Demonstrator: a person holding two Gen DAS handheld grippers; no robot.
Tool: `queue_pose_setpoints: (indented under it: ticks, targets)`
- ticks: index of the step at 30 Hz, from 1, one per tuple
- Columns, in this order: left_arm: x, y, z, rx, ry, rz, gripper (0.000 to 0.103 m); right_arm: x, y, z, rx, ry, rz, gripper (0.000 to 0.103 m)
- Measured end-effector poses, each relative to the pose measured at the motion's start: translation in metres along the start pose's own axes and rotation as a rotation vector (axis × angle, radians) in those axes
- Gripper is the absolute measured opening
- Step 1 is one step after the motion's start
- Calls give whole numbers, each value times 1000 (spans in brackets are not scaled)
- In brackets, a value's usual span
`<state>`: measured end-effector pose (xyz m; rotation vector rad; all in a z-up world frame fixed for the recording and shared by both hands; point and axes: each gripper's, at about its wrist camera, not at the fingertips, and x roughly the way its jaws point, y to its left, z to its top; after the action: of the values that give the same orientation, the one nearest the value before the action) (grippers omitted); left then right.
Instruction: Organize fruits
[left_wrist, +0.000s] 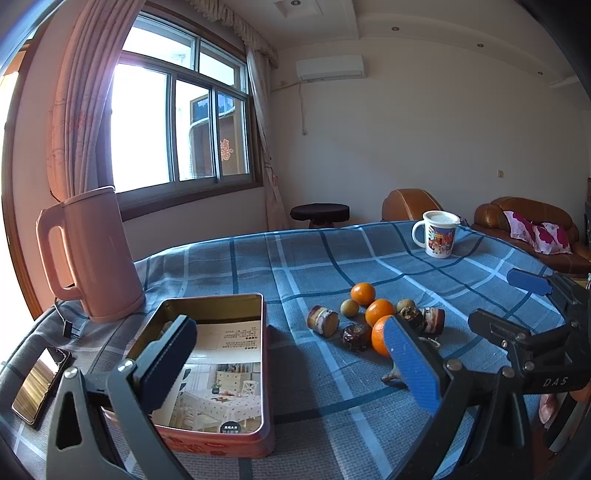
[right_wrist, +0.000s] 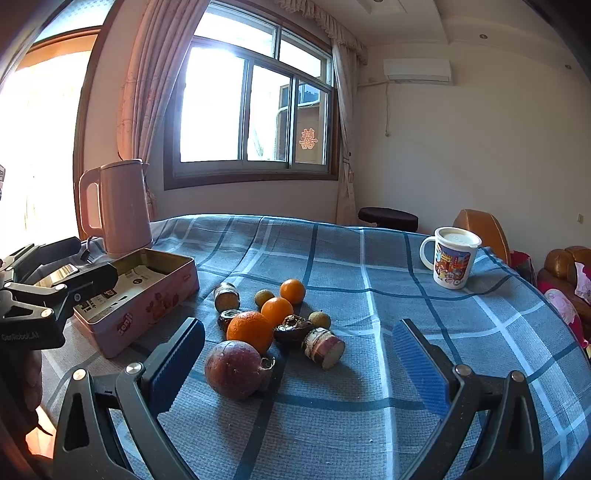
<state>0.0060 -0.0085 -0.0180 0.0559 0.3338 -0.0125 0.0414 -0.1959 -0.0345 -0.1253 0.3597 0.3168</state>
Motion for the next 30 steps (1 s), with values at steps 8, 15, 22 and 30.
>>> queue_pose_setpoints:
  ticks: [8, 15, 22, 30]
  targets:
    - [0, -1, -1, 0, 4, 2, 103, 1, -1, 0, 3, -1, 1, 102]
    - [1, -1, -1, -1, 5, 1, 103, 0, 1, -1, -1, 2, 0, 102]
    - [1, -2, -2, -3, 6, 1, 103, 1, 0, -3, -2, 8, 0, 102]
    - [3, -3, -6, -2, 18, -5, 103, 2, 0, -7, 1, 14, 0, 102]
